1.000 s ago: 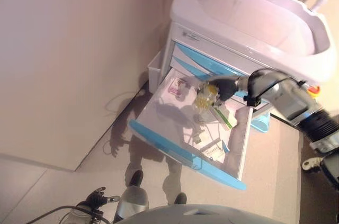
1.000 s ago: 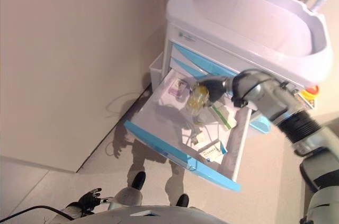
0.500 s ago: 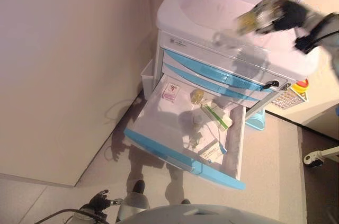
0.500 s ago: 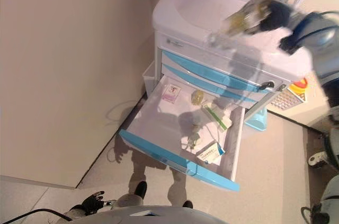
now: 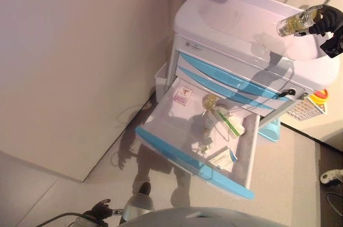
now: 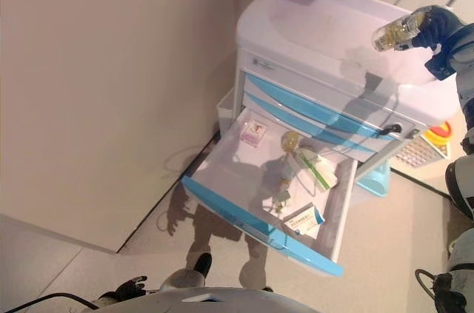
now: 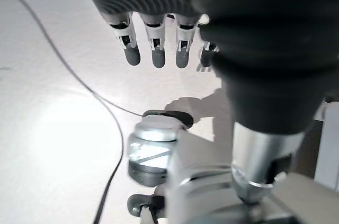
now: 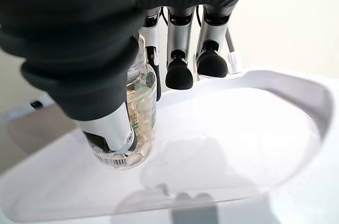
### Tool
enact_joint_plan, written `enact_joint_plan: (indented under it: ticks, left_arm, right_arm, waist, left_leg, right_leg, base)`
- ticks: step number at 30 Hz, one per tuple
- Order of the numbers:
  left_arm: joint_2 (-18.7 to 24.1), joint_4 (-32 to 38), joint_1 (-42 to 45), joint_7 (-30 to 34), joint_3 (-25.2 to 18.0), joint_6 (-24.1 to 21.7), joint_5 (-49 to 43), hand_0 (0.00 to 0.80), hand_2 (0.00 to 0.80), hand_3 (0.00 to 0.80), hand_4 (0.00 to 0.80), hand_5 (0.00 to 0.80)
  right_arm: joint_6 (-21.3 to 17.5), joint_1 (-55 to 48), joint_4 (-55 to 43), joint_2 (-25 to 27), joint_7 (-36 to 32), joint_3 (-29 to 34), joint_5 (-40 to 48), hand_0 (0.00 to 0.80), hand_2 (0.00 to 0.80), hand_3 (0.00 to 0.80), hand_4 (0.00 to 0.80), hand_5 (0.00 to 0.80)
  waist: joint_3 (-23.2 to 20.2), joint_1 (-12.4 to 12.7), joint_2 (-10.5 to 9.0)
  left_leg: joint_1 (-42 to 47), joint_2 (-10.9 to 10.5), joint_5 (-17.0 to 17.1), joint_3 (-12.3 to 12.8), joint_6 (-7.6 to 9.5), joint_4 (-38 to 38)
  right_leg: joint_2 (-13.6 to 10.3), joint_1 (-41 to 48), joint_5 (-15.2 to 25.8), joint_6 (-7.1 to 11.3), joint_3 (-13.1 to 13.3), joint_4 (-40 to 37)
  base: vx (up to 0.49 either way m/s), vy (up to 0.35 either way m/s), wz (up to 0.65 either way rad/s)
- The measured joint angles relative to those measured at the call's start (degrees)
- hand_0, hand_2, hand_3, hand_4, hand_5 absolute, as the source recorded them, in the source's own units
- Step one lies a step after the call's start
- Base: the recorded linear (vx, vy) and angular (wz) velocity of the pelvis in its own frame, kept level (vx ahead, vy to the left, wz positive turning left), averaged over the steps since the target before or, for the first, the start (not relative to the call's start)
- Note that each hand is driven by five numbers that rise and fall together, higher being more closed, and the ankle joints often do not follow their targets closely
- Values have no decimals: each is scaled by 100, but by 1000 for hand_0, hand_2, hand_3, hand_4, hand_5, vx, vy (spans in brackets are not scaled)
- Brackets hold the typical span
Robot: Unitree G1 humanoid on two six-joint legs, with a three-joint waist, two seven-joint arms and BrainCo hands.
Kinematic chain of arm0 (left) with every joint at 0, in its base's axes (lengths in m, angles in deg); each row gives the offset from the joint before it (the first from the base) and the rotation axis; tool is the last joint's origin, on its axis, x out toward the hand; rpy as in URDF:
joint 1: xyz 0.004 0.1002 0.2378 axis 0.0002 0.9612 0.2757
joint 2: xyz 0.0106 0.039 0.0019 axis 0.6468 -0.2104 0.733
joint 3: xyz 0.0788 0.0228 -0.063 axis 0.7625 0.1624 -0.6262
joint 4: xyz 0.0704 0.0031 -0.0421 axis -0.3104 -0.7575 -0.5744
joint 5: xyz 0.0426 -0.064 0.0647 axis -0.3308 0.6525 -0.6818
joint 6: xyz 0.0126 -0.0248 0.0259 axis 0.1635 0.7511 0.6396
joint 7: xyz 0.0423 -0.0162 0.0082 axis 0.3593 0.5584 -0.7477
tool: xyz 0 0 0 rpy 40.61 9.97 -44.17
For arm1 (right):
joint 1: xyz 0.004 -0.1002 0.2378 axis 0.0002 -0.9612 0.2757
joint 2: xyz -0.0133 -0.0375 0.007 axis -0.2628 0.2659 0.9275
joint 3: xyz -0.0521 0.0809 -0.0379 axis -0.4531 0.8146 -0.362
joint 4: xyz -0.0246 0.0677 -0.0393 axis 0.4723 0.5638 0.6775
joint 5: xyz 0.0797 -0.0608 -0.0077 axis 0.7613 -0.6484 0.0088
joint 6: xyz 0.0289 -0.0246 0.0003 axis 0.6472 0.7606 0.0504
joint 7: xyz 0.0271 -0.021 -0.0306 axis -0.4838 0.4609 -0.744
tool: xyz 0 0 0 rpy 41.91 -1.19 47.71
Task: Open the drawer and pick up the medicine
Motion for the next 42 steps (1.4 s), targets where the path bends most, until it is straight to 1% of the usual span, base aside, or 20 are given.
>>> enact_joint_plan:
  ticks: [1,3,5,10,12,14,17,23,29,32,33,34,35,42]
  left_arm:
    - [-4,-1,23,8,25,-2,0,0,0,0,0,0]
    - [-5,0,51,8,67,-1,0,0,0,0,0,0]
    - [-3,2,73,7,70,-2,2,0,0,0,0,0]
    - [18,34,40,5,112,-51,38,0,0,0,0,0]
    - [72,65,32,6,119,-131,75,0,0,0,0,0]
    - [132,89,-25,2,117,-145,156,0,0,0,0,0]
    - [233,159,-29,-8,115,-251,204,0,0,0,0,0]
    - [331,239,-48,-10,114,-280,269,0,0,0,0,0]
    - [362,245,-81,-11,114,-408,377,0,0,0,0,0]
    - [363,256,-147,-8,115,-455,430,0,0,0,0,0]
    - [368,256,-164,-6,115,-485,457,0,0,0,0,0]
    - [378,257,-179,-5,115,-496,475,0,0,0,0,0]
    - [386,269,-181,-4,115,-499,476,0,0,0,0,0]
    - [397,433,-180,-4,116,-502,479,0,0,0,0,0]
  right_arm:
    - [37,78,59,-2,9,-97,-123,800,800,800,800,800]
    - [108,231,142,-2,15,-255,-311,800,800,800,800,800]
    - [156,280,140,-16,15,-269,-399,800,800,800,800,800]
    - [489,313,149,-82,15,-318,-675,800,800,800,800,800]
    - [633,315,176,-82,14,-416,-761,800,800,800,800,800]
    - [761,360,286,-82,-6,-514,-786,800,800,800,800,800]
    - [923,570,378,-81,-70,-644,-850,800,800,800,800,800]
    - [989,945,386,-74,-394,-822,-1018,800,800,800,800,800]
    - [1022,1142,444,-75,-447,-867,-1137,800,800,800,800,800]
    - [1073,1325,493,-66,-437,-959,-1188,800,800,800,800,800]
    - [1085,1369,494,-60,-437,-980,-1194,562,562,562,562,562]
    - [1086,1382,497,-50,-437,-1009,-1196,173,173,173,173,173]
    - [1086,1393,502,-50,-436,-1033,-1198,0,0,0,0,0]
    - [1052,1440,517,-29,-374,-1084,-1195,0,0,0,0,0]
  waist:
    - [2,71,2]
    - [4,121,1]
    - [11,199,1]
    - [188,306,-23]
    - [239,313,-72]
    - [339,326,-91]
    - [508,349,-99]
    - [572,368,-160]
    - [681,382,-155]
    - [703,370,-154]
    - [705,362,-153]
    - [705,371,-153]
    - [705,374,-153]
    - [736,377,-114]
  left_leg:
    - [-13,-1,2,-24,3,0]
    - [-67,-4,17,-85,-2,0]
    - [-88,-14,24,-136,-4,0]
    - [-155,-8,67,-242,-31,1]
    - [-289,9,96,-276,-58,1]
    - [-383,11,137,-352,-68,1]
    - [-405,13,144,-374,-75,1]
    - [-557,10,164,-422,-70,3]
    - [-588,13,166,-416,-78,2]
    - [-704,17,159,-419,-122,3]
    - [-740,16,170,-422,-121,3]
    - [-746,13,172,-423,-119,3]
    - [-746,12,172,-424,-119,3]
    - [-751,14,180,-421,-108,3]
  right_leg:
    - [1,2,-1,0,-22,-1]
    - [4,-14,-13,1,-99,-2]
    - [6,-10,-28,5,-143,2]
    - [30,-33,-38,10,-207,1]
    - [53,-149,-36,10,-226,3]
    - [72,-208,-36,9,-262,3]
    - [78,-217,-36,9,-273,2]
    - [88,-346,-17,-17,-286,3]
    - [91,-388,-26,-5,-282,2]
    - [93,-505,-25,-2,-274,0]
    - [93,-533,-17,-12,-271,2]
    - [92,-539,-17,-12,-270,2]
    - [91,-540,-18,-12,-269,1]
    - [93,-549,-18,-14,-269,1]
  base:
    - [39,-19,12]
    - [36,-10,16]
    - [28,-22,13]
    - [-24,-48,10]
    - [-39,-53,9]
    - [-38,-43,16]
    - [-16,-21,4]
    - [-25,-18,4]
    - [-28,1,-1]
    - [-31,1,0]
    - [0,0,0]
    - [0,0,0]
    - [0,0,0]
    - [0,0,0]
